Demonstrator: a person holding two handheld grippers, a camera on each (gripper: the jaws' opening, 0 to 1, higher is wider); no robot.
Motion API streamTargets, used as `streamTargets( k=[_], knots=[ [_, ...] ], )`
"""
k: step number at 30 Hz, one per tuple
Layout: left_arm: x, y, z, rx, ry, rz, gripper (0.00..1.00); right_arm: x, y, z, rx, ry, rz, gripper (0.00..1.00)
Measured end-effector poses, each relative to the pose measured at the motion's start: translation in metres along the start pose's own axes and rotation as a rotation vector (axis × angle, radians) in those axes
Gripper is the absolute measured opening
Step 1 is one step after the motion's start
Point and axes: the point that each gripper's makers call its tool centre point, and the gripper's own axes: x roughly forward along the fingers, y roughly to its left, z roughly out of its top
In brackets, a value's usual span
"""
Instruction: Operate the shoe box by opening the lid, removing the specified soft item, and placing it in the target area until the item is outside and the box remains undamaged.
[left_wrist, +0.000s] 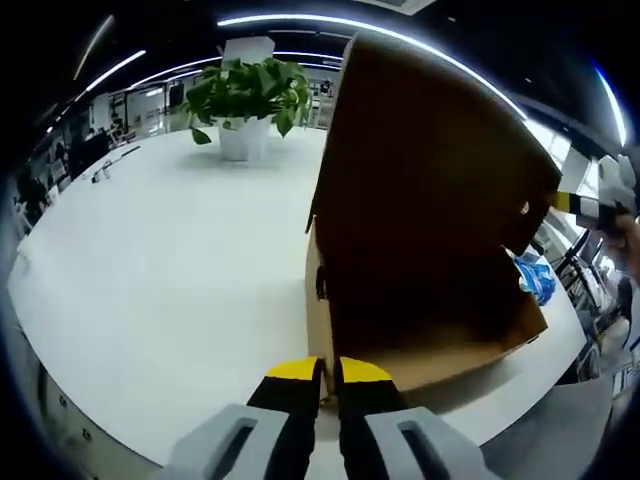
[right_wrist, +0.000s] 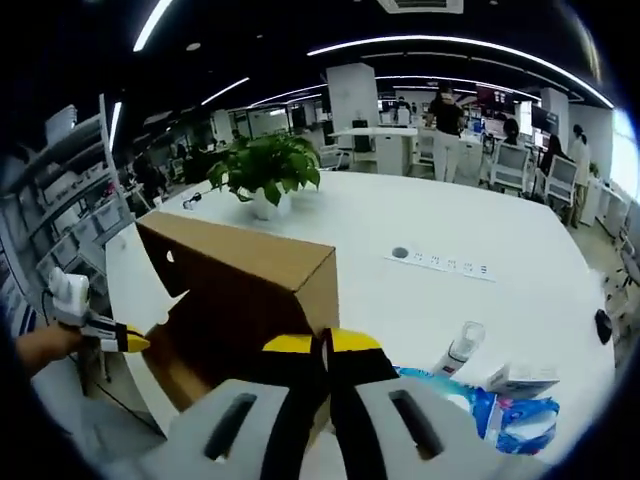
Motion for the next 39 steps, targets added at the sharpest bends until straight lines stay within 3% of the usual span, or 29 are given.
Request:
streamTargets(
  k=[13,15,16,17,25,39],
  knots=[
    [0.000,0.001,0.000,0.000,-0.007,-0.011,0.05,-0.019,0.014,-0.030,-0.010,-0.047,-0.034,0.03],
    [-0.001,0.000,-0.001,-0.007,-0.011,-0.015,0.06,-0.022,0.015,-0.034,0.003,-0.058,-0.031,0.03],
    [-0.001,0.000,-0.001,-0.007,-0.013,-0.017,0.06,-0.023,0.020,-0.037,-0.036,-0.055,0.002,0.03],
    [-0.001,0.000,-0.001,-0.007,-0.016,-0.019,0.06,-0.024,0.017,-0.041,-0.026,-0.056,-0.021,0.03],
    [-0.004,-0.005,0.001,0.023,-0.029,-0.030,0.07,-0.027,0.022,-0.056,-0.047,-0.076,0.000,0.05],
    [-0.028,-0.021,0.021,0.064,-0.112,-0.101,0.27,-0.026,0.025,-0.080,-0.142,-0.105,0.029,0.08]
  ],
)
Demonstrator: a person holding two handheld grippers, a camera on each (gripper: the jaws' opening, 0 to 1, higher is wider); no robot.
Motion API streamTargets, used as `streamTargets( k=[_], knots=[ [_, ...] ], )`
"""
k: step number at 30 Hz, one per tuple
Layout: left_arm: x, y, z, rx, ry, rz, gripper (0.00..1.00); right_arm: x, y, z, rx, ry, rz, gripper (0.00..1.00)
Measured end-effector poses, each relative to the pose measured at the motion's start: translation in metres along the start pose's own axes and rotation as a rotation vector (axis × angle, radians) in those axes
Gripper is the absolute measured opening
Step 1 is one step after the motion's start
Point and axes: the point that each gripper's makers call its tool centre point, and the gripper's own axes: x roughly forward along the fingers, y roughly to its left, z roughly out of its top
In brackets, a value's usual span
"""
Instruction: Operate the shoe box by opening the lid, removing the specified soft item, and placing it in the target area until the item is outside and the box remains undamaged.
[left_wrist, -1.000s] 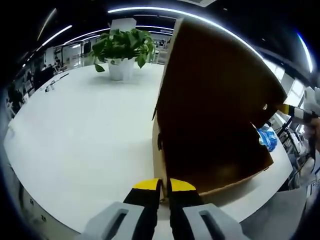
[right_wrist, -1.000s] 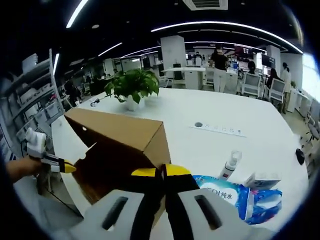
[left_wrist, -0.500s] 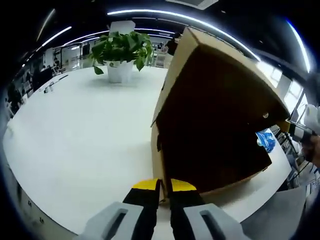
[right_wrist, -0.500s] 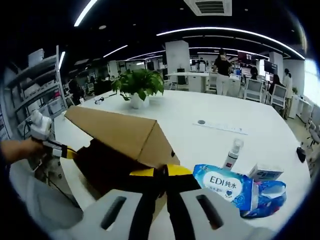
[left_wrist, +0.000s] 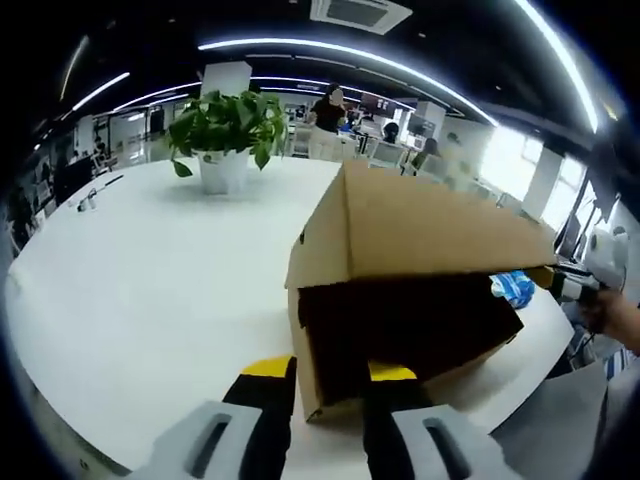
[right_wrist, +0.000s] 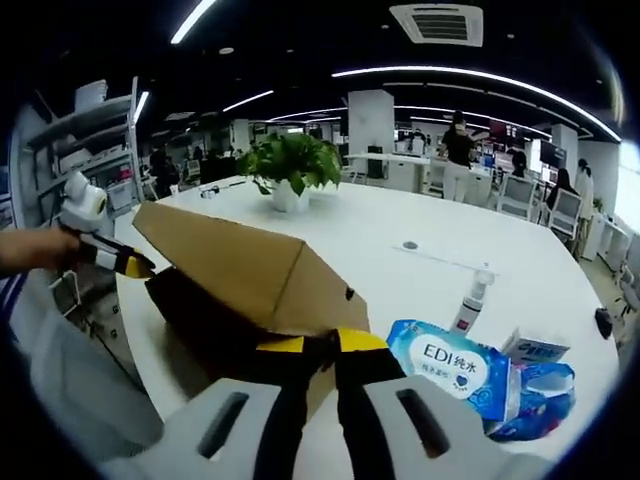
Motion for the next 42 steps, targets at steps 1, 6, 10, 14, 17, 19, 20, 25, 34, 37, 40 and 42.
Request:
streamTargets(
  k=[1,6,10,14,17,19,20,25,34,37,40,42],
  knots=[
    [-0.002,-0.002,0.000,0.002,-0.001,-0.007,0.28,0.000,0.001,-0.001,-0.006,-0.005,0.005,0.08],
    [-0.012,-0.006,0.005,0.040,-0.024,-0.026,0.31,-0.001,0.007,-0.006,-0.058,-0.008,0.033,0.12],
    [-0.018,-0.008,0.008,0.082,-0.035,-0.032,0.34,-0.002,0.012,-0.012,-0.087,-0.002,0.048,0.15],
    [-0.020,-0.011,0.009,0.111,-0.037,-0.046,0.38,-0.003,0.016,-0.019,-0.135,0.006,0.065,0.17],
    [-0.020,-0.012,0.008,0.146,-0.035,-0.050,0.40,-0.005,0.019,-0.023,-0.152,0.014,0.078,0.19],
    [-0.019,-0.013,0.008,0.155,-0.034,-0.056,0.41,-0.006,0.020,-0.027,-0.164,0.024,0.084,0.19],
    [-0.019,-0.015,0.008,0.166,-0.034,-0.061,0.41,-0.007,0.021,-0.030,-0.173,0.032,0.087,0.19],
    [-0.019,-0.016,0.009,0.194,-0.043,-0.067,0.42,-0.010,0.026,-0.036,-0.188,0.040,0.111,0.22],
    [-0.012,-0.018,-0.007,0.240,-0.013,-0.097,0.41,-0.011,0.035,-0.050,-0.202,0.075,0.135,0.26],
    [-0.010,-0.019,-0.008,0.228,-0.015,-0.105,0.41,-0.012,0.039,-0.056,-0.215,0.092,0.145,0.27],
    [-0.006,-0.019,-0.012,0.227,-0.003,-0.103,0.42,-0.011,0.041,-0.060,-0.212,0.103,0.151,0.28],
    [-0.004,-0.019,-0.014,0.225,0.009,-0.100,0.42,-0.011,0.042,-0.062,-0.210,0.109,0.154,0.28]
  ],
)
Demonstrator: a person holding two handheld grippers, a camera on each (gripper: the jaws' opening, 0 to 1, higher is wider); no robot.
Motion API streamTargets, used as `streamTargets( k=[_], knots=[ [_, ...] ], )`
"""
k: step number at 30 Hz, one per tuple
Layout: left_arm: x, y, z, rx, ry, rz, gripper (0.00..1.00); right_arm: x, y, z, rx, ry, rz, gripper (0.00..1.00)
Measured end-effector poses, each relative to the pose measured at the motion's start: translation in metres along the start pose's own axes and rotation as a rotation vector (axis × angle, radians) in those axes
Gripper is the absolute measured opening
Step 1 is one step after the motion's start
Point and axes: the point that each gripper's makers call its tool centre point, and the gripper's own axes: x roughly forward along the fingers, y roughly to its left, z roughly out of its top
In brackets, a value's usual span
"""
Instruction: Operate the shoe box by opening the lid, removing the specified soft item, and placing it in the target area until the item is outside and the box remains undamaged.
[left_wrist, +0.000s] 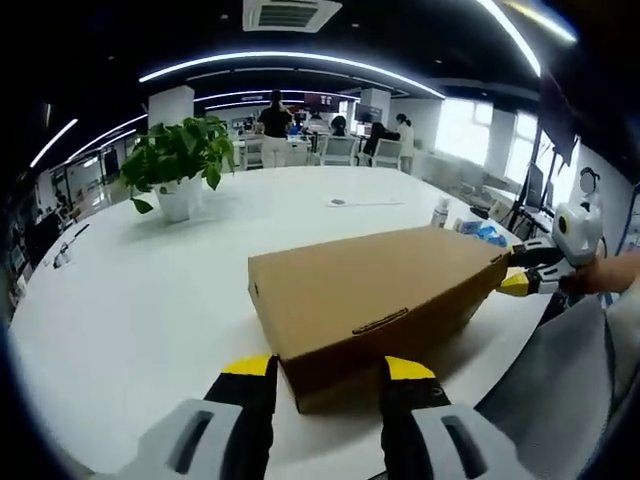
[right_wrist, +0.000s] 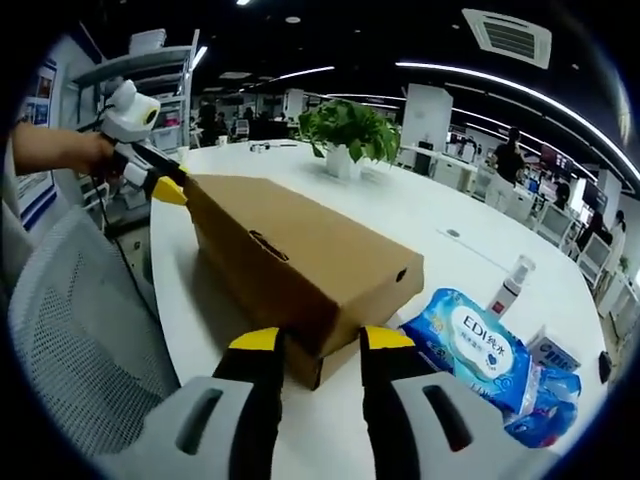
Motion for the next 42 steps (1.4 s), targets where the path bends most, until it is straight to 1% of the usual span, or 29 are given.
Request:
streamTargets(
  k=[3,10,13,16,18,23,30,42],
  knots=[
    [0.002,0.001,-0.003,0.000,0.012,0.000,0.41,0.002,0.001,-0.003,-0.001,0.012,0.005,0.29],
    [0.007,0.000,-0.011,0.003,0.043,0.002,0.42,0.007,0.004,-0.010,0.037,0.030,0.020,0.31],
    [0.010,-0.001,-0.015,0.003,0.055,0.004,0.42,0.008,0.005,-0.014,0.069,0.041,0.029,0.30],
    [0.012,0.000,-0.019,0.049,0.070,0.014,0.42,0.009,0.006,-0.016,0.085,0.045,0.033,0.30],
    [0.013,-0.001,-0.019,0.044,0.074,0.015,0.42,0.010,0.006,-0.017,0.093,0.048,0.034,0.30],
    [0.015,0.000,-0.021,0.021,0.073,0.018,0.42,0.011,0.008,-0.019,0.111,0.055,0.039,0.31],
    [0.020,0.001,-0.024,0.016,0.079,0.024,0.42,0.014,0.005,-0.022,0.182,0.061,0.045,0.30],
    [0.023,0.004,-0.022,0.021,0.074,0.022,0.42,0.017,0.005,-0.021,0.183,0.069,0.042,0.30]
  ],
)
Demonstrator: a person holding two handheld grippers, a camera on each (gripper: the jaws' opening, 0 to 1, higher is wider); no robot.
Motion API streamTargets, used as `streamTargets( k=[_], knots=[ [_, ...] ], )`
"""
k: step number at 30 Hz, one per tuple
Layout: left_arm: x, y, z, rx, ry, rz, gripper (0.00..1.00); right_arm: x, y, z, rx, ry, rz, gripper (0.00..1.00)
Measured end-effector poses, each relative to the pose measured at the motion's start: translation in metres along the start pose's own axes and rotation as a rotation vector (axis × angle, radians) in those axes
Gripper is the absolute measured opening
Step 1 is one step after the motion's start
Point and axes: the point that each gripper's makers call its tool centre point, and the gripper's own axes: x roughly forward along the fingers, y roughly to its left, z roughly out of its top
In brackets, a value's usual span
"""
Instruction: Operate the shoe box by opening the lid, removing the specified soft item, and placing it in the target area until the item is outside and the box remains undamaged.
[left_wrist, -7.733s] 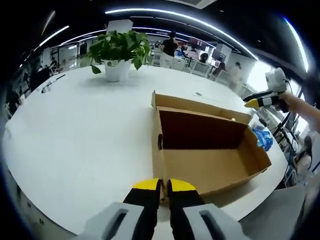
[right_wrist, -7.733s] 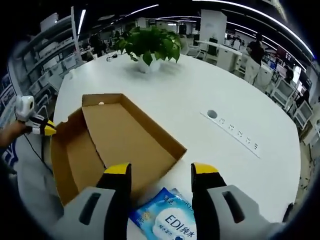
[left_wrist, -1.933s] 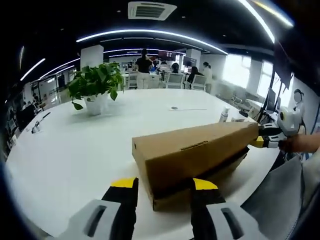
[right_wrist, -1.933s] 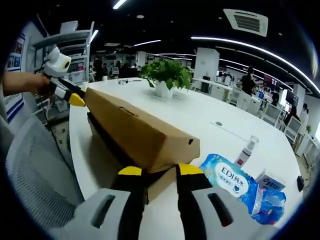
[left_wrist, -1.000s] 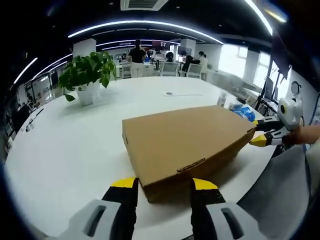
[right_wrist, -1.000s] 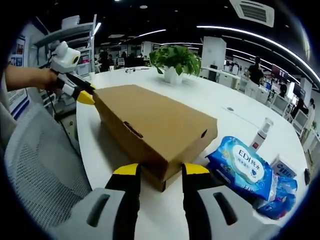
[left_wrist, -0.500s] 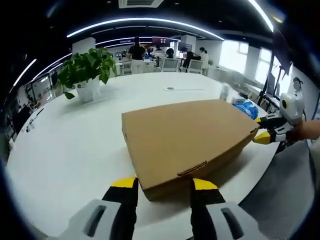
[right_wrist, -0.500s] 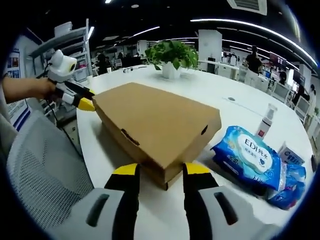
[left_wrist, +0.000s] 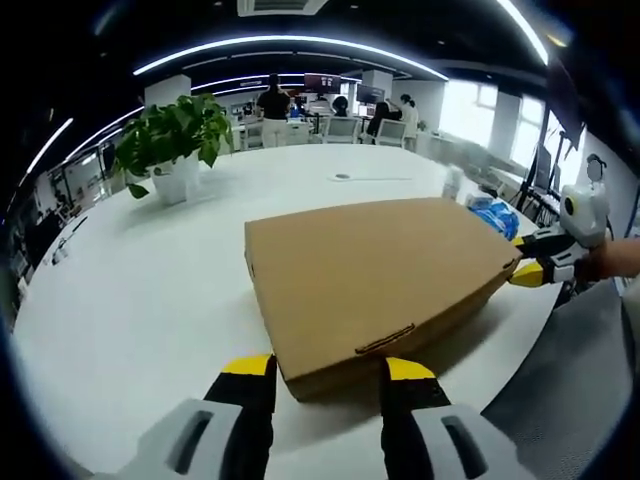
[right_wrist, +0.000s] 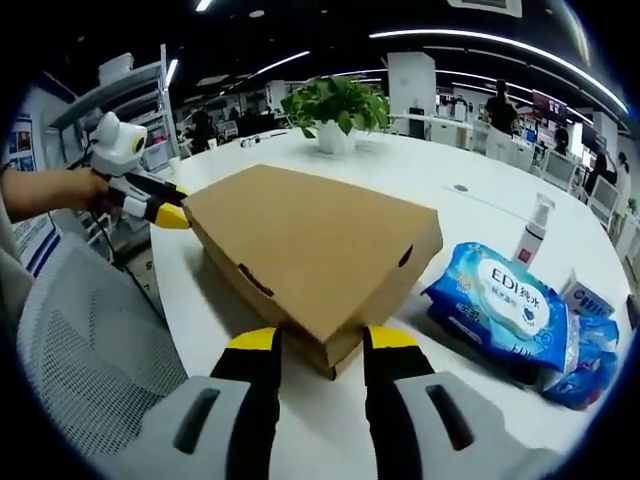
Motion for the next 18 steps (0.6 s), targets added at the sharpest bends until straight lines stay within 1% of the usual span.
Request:
streamTargets(
  k=[18],
  knots=[
    [0.020,0.015,0.018,0.010,0.005,-0.005,0.42,0.018,-0.018,0.013,-0.013,0.030,0.000,0.29]
  ],
)
